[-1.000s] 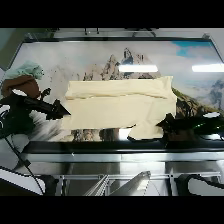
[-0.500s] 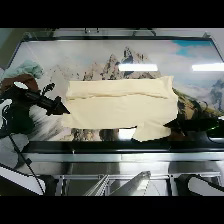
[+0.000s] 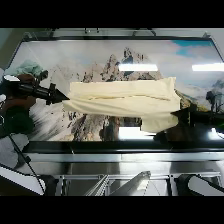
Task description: Fold the shirts.
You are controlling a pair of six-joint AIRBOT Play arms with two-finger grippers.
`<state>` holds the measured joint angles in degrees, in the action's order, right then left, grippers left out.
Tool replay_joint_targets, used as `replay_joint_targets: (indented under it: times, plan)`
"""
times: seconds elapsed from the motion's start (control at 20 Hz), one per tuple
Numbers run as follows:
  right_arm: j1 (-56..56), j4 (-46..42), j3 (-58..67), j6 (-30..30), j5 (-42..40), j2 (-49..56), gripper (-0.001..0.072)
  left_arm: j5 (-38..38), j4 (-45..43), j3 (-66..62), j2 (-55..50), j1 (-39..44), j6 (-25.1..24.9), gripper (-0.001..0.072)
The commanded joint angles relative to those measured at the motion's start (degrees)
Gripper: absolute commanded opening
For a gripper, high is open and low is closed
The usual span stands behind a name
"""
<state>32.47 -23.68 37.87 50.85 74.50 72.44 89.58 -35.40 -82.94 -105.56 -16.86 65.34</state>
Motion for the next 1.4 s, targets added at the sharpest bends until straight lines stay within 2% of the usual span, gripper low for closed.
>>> replay_joint_targets:
  times: [0.0,0.2,0.4,0.6,0.65,0.7,0.75,0.8,0.85,0.9,0.95,1.0,1.1,1.15,1.2,1.25,1.3,1.35]
  plan:
    - [-3.0,5.8,9.3,-1.2,-5.6,4.3,0.0022,0.0,3.6,-8.4,-3.5,0.0,3.4,0.0026]
    - [-10.0,6.0,24.7,-0.5,-11.5,18.3,0.0023,-0.2,3.6,-19.5,-12.9,1.3,8.9,0.0027]
    - [-13.3,5.9,39.3,-0.5,-16.2,32.9,0.0029,-2.1,3.5,-30.4,-22.1,3.2,10.5,0.0025]
    - [-14.3,5.2,43.4,-0.5,-15.8,39.5,0.0067,-2.4,3.5,-35.1,-28.0,4.0,11.9,0.0009]
    - [-14.3,3.1,43.4,-0.5,-15.8,39.9,0.0068,-2.8,3.6,-33.9,-28.0,3.5,11.9,0.0049]
    - [-14.2,0.2,43.4,-0.5,-15.7,39.8,0.0124,-2.7,3.7,-33.2,-28.0,3.0,12.0,0.0231]
    - [-13.9,-2.1,43.5,-0.5,-15.1,39.4,0.0275,-1.7,3.9,-33.3,-28.0,2.3,12.3,0.0348]
    - [-13.2,-4.9,44.1,-0.4,-13.2,38.8,0.0300,0.0,4.8,-33.3,-27.5,1.4,12.3,0.0405]
    - [-12.3,-8.0,45.2,0.7,-10.9,38.0,0.0300,1.8,6.8,-33.3,-26.8,0.3,12.3,0.0508]
    - [-11.5,-12.2,46.6,2.2,-8.7,37.1,0.0344,3.0,8.9,-33.4,-25.8,-0.9,12.3,0.0571]
    - [-10.6,-16.6,47.9,4.8,-8.3,36.2,0.0514,3.4,11.2,-33.4,-24.5,-2.4,12.3,0.0571]
    - [-10.0,-21.3,49.1,7.7,-8.4,35.6,0.0600,3.1,12.4,-33.4,-23.0,-3.5,12.2,0.0571]
    - [-9.4,-26.9,50.1,11.5,-8.5,35.7,0.0604,1.7,12.5,-33.4,-19.9,-4.5,11.3,0.0570]
    - [-9.4,-27.5,50.1,12.3,-8.5,36.3,0.0653,1.2,12.6,-33.4,-18.6,-4.4,10.6,0.0553]
    - [-9.7,-27.3,50.1,13.0,-8.6,37.1,0.0659,0.7,12.5,-33.4,-17.7,-3.6,10.0,0.0395]
    - [-10.1,-27.2,50.1,13.6,-8.7,38.3,0.0659,0.2,12.5,-33.4,-17.1,-2.4,9.0,0.0201]
    - [-10.6,-26.8,50.1,14.0,-8.5,39.4,0.0660,-0.2,12.5,-33.4,-16.9,-0.9,8.5,0.0065]
    - [-11.3,-25.6,50.1,13.9,-8.1,40.4,0.0659,-0.4,12.5,-33.4,-16.9,0.8,8.0,0.0000]
